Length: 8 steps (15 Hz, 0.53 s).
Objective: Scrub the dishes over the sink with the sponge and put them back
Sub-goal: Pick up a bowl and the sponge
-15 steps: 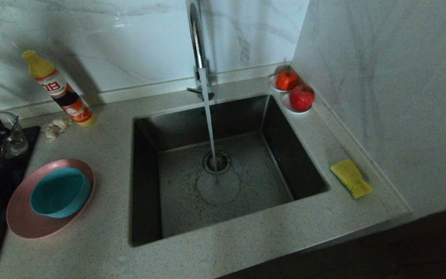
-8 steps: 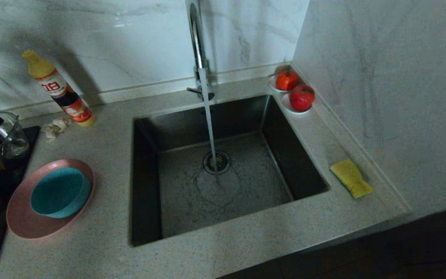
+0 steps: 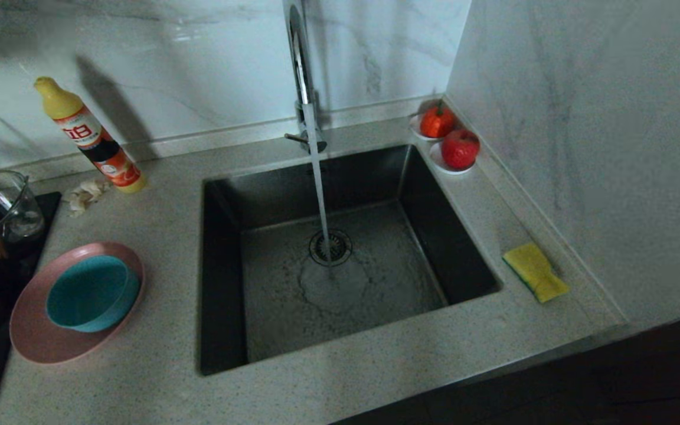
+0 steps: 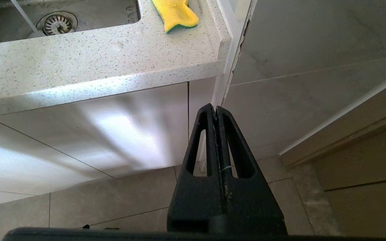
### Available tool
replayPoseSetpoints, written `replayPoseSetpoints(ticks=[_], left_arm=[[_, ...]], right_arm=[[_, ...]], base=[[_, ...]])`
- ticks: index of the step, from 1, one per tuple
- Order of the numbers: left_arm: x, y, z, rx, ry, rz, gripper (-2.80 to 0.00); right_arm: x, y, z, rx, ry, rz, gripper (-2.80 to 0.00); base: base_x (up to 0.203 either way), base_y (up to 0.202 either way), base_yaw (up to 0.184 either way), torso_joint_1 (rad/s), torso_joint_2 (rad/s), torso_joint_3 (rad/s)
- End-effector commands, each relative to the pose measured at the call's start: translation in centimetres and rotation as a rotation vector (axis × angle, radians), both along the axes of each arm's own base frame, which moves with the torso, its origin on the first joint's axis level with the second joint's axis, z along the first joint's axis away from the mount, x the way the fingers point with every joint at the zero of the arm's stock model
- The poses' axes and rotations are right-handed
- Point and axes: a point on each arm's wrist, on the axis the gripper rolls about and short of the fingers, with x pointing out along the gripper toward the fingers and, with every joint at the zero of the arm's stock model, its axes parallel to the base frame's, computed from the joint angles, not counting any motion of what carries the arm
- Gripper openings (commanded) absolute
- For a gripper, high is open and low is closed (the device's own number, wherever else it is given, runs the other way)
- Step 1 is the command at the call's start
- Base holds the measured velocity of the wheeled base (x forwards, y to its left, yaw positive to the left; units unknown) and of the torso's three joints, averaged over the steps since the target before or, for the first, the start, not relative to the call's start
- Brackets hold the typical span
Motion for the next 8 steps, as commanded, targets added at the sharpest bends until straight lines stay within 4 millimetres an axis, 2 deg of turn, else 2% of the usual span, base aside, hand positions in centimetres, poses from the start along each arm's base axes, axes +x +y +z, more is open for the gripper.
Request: replayPoseSetpoints(ticks=[1,2,6,8], left_arm=[[-4.5,-3.0,3.3,-0.006,-0.016,-0.047,0.00],[-5.9,-3.9,3.7,-0.040,0.004,-0.075,-2.80],[-10.3,-7.4,4.2,-0.090,0.048,-0.240,-2.80],[-11.6,-9.5,4.2,-0.096,0.070,-0.318,-2.80]], right_arm=[[0.0,0.0,0.0,-0.001,-0.001,0.001,-2.80],[0.0,0.0,0.0,-0.001,-0.001,0.000,-2.80],[0.0,0.0,0.0,0.000,-0.001,0.000,-2.80],[0.0,0.0,0.0,0.001,-0.001,0.000,-2.80]], base=[[0.000,0.000,0.000,0.000,0.00,0.000],[0.000,0.000,0.000,0.000,0.00,0.000],[0.000,0.000,0.000,0.000,0.00,0.000],[0.000,0.000,0.000,0.000,0.00,0.000]])
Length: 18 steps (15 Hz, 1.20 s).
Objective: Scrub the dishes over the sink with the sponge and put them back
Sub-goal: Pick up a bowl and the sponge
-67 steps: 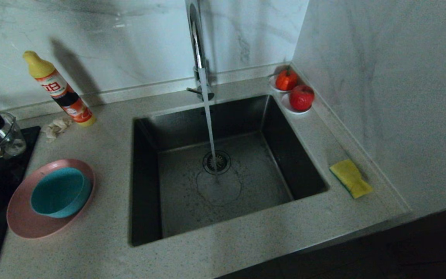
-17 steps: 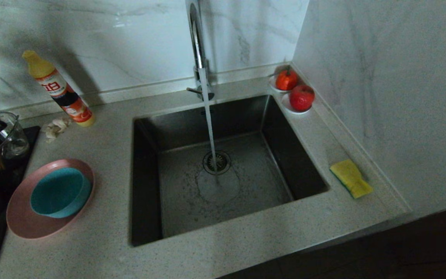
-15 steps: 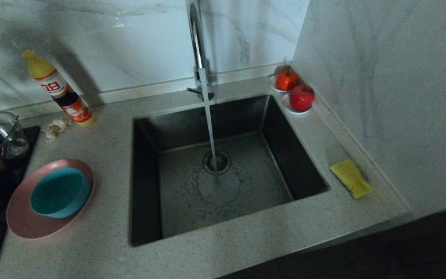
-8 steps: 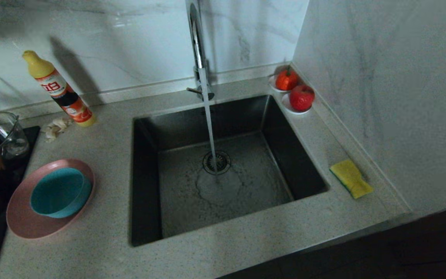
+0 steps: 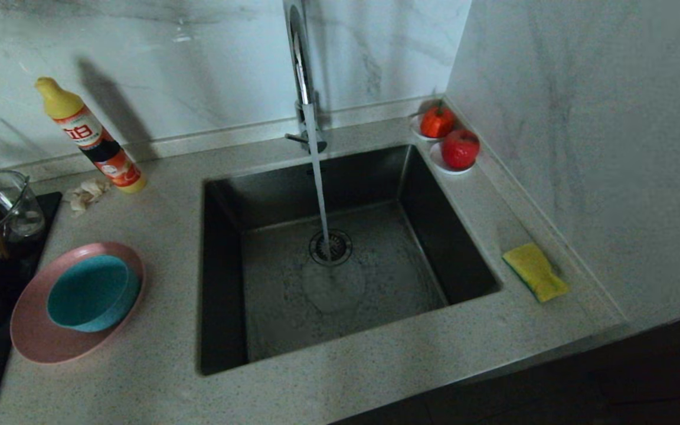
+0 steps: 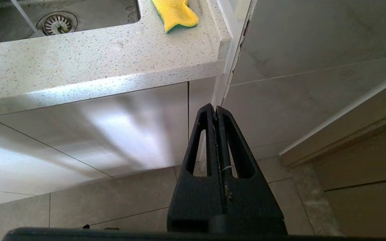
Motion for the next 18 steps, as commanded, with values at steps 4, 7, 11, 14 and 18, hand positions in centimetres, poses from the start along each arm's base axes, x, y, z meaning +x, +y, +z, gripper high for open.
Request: replayPoseSetpoints(ticks=[4,7,11,14,18], left_arm=[[-6.6,-8.0,0.3,-0.001,0.069,-0.263,-2.80],[-11.9,-10.7,-3.8,0.053,0.162,-0.412,-2.80],[-19.0,-12.0,-12.8,0.151,0.164,-0.521,-2.80],[-22.3,-12.4,-20.4,0.204,0.126,-0.580,-2.80],[-23.8,-12.2,-28.7,0.278,0.096,-0.617,-2.80]], right_arm=[[0.0,0.0,0.0,0.001,-0.001,0.000,-2.80],[0.0,0.0,0.0,0.000,-0.001,0.000,-2.80],[0.0,0.0,0.0,0.000,-0.001,0.000,-2.80],[0.0,0.0,0.0,-0.001,-0.001,0.000,-2.80],[0.0,0.0,0.0,0.000,-0.001,0.000,-2.80]], base=[[0.000,0.000,0.000,0.000,0.00,0.000],[0.000,0.000,0.000,0.000,0.00,0.000],[0.000,0.000,0.000,0.000,0.00,0.000],[0.000,0.000,0.000,0.000,0.00,0.000],[0.000,0.000,0.000,0.000,0.00,0.000]])
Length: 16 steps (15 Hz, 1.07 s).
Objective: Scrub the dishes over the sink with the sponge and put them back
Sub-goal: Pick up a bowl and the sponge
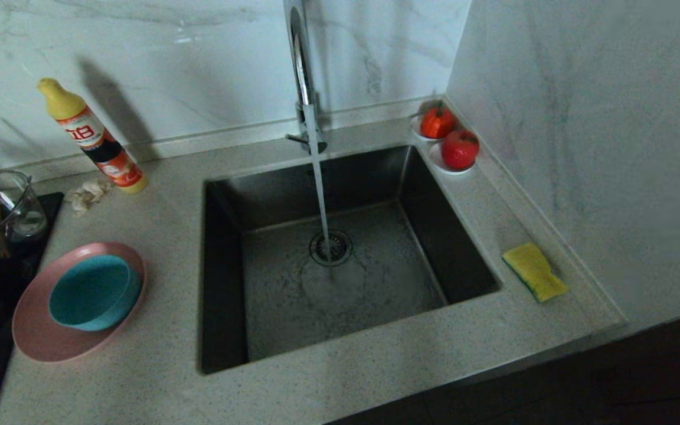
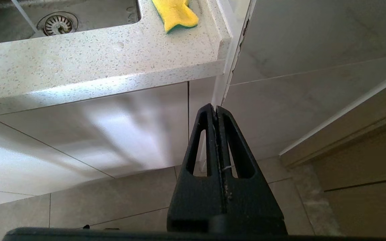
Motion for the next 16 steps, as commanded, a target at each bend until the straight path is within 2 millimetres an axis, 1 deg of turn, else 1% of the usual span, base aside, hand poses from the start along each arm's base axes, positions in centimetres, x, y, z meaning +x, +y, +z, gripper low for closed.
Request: replayPoseSetpoints(ticks=[1,3,5,9,12,16], left_arm=[[-0.89,0.12,-4.60,0.023,-0.061,0.004,-2.80],[-0.66,0.28,-5.29,0.019,-0.040,0.066,-2.80],[-0.59,0.37,-5.26,-0.029,-0.049,0.113,-2.80],[-0.57,0.32,-5.26,-0.011,-0.052,0.083,-2.80],[-0.57,0.36,-5.25,-0.052,-0.051,0.112,-2.80],[-0.57,0.37,-5.25,-0.057,-0.051,0.114,-2.80]], right_arm=[[0.00,0.00,0.00,0.000,-0.001,0.001,-2.80],[0.00,0.00,0.00,0.000,-0.001,0.000,-2.80],[0.00,0.00,0.00,0.000,-0.001,0.000,-2.80],[0.00,0.00,0.00,0.000,-0.001,0.000,-2.80],[0.00,0.00,0.00,0.000,-0.001,0.000,-2.80],[-0.01,0.00,-0.03,-0.016,0.004,0.000,-2.80]], base=[[0.000,0.000,0.000,0.000,0.00,0.000],[0.000,0.000,0.000,0.000,0.00,0.000],[0.000,0.000,0.000,0.000,0.00,0.000],[0.000,0.000,0.000,0.000,0.00,0.000],[0.000,0.000,0.000,0.000,0.00,0.000],[0.000,0.000,0.000,0.000,0.00,0.000]])
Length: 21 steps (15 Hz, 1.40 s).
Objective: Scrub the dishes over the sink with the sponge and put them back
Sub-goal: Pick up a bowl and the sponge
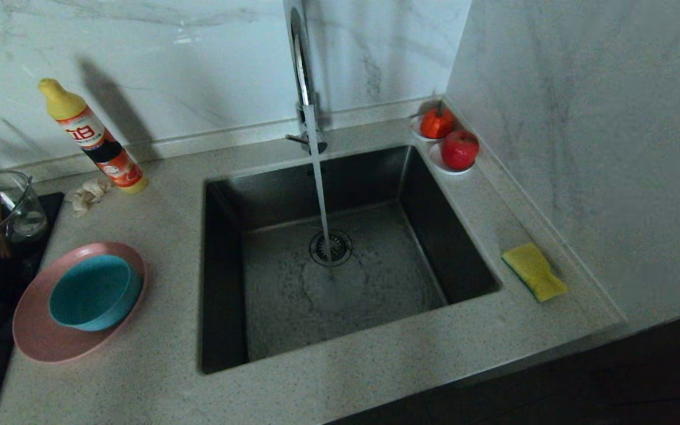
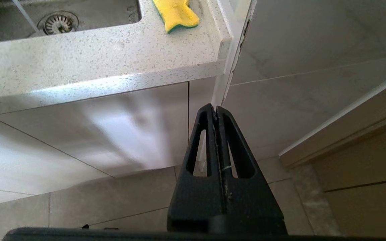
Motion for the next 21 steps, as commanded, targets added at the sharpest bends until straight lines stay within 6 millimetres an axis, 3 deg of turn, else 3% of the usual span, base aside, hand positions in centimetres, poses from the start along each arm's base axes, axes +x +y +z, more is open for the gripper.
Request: replayPoseSetpoints(ticks=[1,7,9,12,15,18,21], left_arm=[[0.0,0.0,0.0,0.000,0.006,0.001,-2.80],[0.0,0.0,0.0,0.000,0.006,0.001,-2.80],[0.0,0.0,0.0,0.000,0.006,0.001,-2.80],[0.0,0.0,0.0,0.000,0.006,0.001,-2.80],[0.0,0.0,0.0,0.000,0.006,0.001,-2.80],[0.0,0.0,0.0,0.000,0.006,0.001,-2.80],[0.0,0.0,0.0,-0.001,0.006,0.002,-2.80]], right_arm=[[0.0,0.0,0.0,-0.007,0.003,-0.003,-2.80],[-0.1,0.1,0.0,-0.107,0.012,0.027,-2.80],[-0.4,0.1,1.1,-0.117,-0.026,0.031,-2.80],[-2.7,0.2,6.7,-0.124,-0.146,0.081,-2.80],[-5.3,0.6,12.5,-0.135,-0.150,0.226,-2.80],[-3.3,1.0,16.7,-0.111,0.006,0.365,-2.80],[1.2,1.0,18.8,-0.073,0.171,0.410,-2.80]], base=[[0.000,0.000,0.000,0.000,0.00,0.000],[0.000,0.000,0.000,0.000,0.00,0.000],[0.000,0.000,0.000,0.000,0.00,0.000],[0.000,0.000,0.000,0.000,0.00,0.000],[0.000,0.000,0.000,0.000,0.00,0.000],[0.000,0.000,0.000,0.008,0.00,-0.001],[0.000,0.000,0.000,0.000,0.00,0.000]])
